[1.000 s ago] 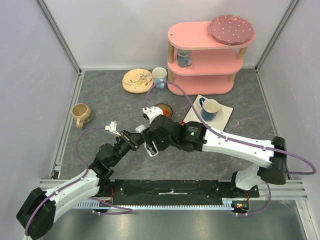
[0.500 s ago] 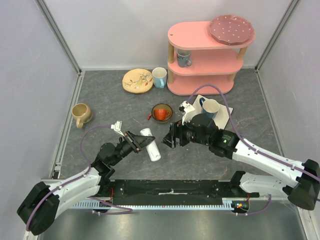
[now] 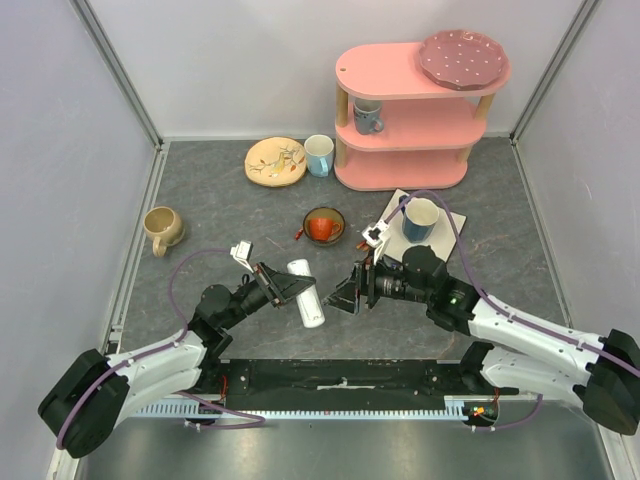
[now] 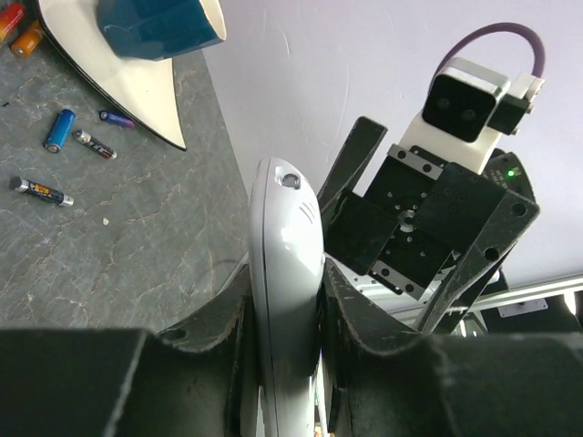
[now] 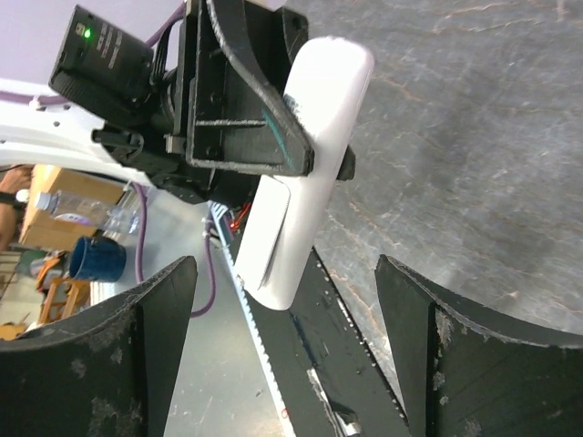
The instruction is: Load the batteries into the remote control
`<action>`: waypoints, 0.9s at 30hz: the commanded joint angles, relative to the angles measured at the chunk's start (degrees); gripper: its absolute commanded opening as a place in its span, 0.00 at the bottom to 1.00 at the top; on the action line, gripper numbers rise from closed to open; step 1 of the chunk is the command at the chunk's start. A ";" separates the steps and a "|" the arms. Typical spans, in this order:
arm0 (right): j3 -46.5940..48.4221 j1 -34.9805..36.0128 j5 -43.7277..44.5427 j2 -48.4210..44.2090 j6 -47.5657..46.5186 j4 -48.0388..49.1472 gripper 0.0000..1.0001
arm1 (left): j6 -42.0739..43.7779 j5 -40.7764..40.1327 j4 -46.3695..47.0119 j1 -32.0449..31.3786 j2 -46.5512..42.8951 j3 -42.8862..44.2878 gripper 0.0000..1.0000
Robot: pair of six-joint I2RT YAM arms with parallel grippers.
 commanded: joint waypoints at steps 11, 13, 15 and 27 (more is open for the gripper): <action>-2.91 -0.16 -10.29 6.98 4.77 14.27 0.88 | -1.84 2.25 4.45 0.00 -0.49 3.10 0.02; -3.26 -0.16 -11.16 7.95 5.56 16.29 0.88 | -1.84 2.34 4.36 -0.09 -0.32 3.27 0.02; -3.26 -0.16 -11.26 8.57 5.57 16.47 0.87 | -1.84 2.42 4.45 -0.09 -0.23 3.27 0.02; -3.17 -0.16 -11.35 12.69 6.62 17.96 0.79 | -2.36 3.21 5.33 -0.09 0.04 4.15 0.02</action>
